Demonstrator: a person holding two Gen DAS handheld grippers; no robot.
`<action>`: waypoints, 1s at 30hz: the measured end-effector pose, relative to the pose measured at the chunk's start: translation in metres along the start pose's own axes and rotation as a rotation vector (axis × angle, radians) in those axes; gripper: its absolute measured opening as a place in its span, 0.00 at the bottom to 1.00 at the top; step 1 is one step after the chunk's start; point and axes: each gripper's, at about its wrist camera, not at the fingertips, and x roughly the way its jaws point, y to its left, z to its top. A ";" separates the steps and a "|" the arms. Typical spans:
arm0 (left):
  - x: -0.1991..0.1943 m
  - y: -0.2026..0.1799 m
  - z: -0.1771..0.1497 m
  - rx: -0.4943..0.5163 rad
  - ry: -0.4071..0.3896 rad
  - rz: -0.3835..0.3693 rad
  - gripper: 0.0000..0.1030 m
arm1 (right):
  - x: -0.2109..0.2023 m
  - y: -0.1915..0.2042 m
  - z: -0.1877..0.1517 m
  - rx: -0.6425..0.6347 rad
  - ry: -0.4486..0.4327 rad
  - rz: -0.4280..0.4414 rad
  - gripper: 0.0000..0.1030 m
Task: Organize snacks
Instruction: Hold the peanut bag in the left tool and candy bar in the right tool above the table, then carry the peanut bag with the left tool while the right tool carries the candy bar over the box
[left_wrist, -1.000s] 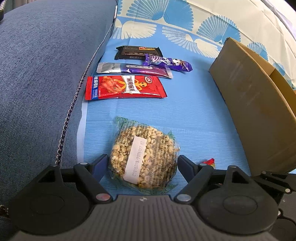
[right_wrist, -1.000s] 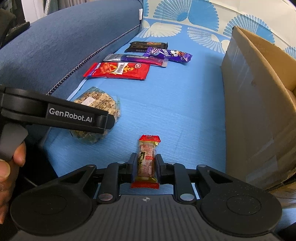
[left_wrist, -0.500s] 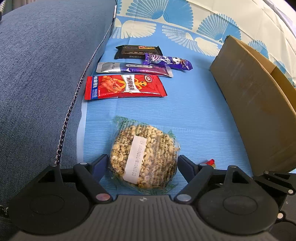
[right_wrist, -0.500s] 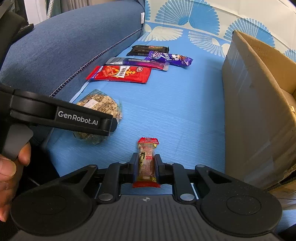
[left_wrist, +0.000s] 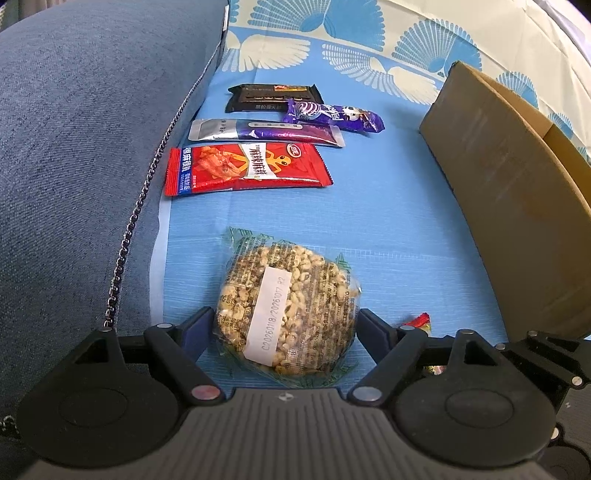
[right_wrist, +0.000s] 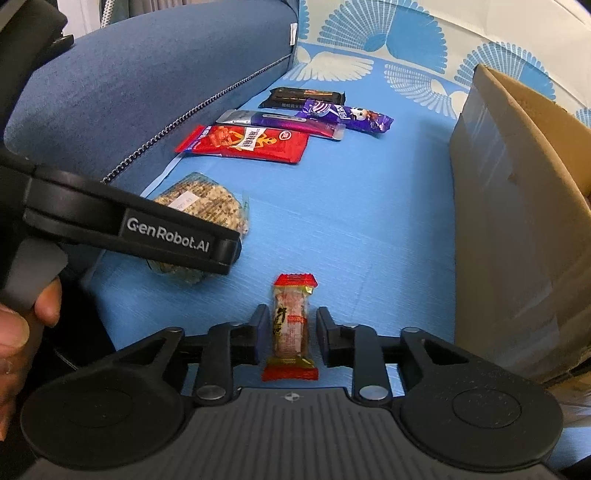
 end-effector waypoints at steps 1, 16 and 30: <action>0.000 0.000 0.000 0.000 0.000 0.000 0.84 | 0.000 0.000 0.000 0.000 0.000 0.003 0.33; -0.008 -0.009 -0.005 0.048 -0.065 -0.002 0.80 | -0.017 0.007 -0.002 -0.072 -0.085 -0.008 0.17; -0.026 -0.013 -0.009 0.060 -0.184 -0.057 0.80 | -0.096 -0.043 0.017 0.012 -0.288 0.035 0.17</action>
